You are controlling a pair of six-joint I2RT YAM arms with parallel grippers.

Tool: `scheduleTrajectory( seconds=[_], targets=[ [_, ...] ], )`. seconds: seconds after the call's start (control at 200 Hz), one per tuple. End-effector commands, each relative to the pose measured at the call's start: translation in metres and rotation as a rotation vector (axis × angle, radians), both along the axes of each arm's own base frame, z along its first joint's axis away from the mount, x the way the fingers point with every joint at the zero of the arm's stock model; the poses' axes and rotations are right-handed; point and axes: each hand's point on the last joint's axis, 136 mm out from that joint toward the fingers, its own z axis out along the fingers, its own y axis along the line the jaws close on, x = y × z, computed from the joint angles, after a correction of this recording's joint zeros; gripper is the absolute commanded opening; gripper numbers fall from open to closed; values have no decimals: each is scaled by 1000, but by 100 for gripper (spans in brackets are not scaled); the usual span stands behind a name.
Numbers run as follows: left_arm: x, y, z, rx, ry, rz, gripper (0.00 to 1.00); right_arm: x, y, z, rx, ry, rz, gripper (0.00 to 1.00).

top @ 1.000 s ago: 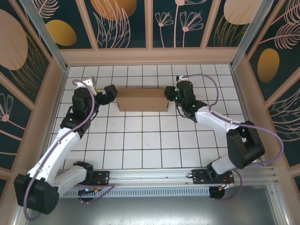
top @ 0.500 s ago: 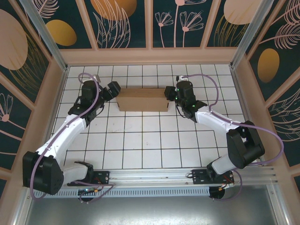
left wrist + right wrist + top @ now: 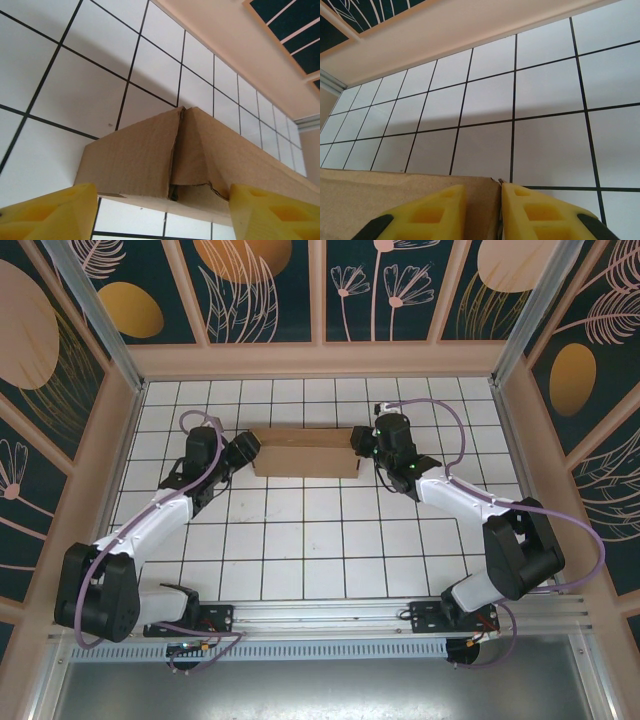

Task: Fold the paper box

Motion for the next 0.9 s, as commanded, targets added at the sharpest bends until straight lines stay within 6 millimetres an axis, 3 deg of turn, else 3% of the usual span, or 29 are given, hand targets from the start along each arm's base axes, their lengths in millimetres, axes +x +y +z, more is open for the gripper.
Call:
scheduleTrajectory(
  seconds=[0.0, 0.11, 0.315, 0.435, 0.54, 0.656, 0.891],
  targets=[
    [-7, 8, -26, -9, 59, 32, 65, -11, -12, -27, -83, 75, -20, 26],
    [-10, 7, -34, -18, 71, 31, 59, -12, -9, -24, -89, 71, 8, 28],
    [-9, 9, -41, -9, 90, 44, 56, -13, -12, 23, -29, -13, 50, 43],
    [-9, 8, -45, -11, 99, 42, 56, -16, -16, 33, 44, -5, 85, 46],
    [-9, 7, -46, -14, 101, 40, 55, -25, -12, 26, 94, 12, 136, 47],
    [-9, 6, -46, -18, 99, 32, 55, -35, -7, 5, 134, 57, 177, 47],
    [-12, 5, -51, -3, 103, 12, 54, -34, -16, -39, 112, 154, 143, 39]
  ],
)
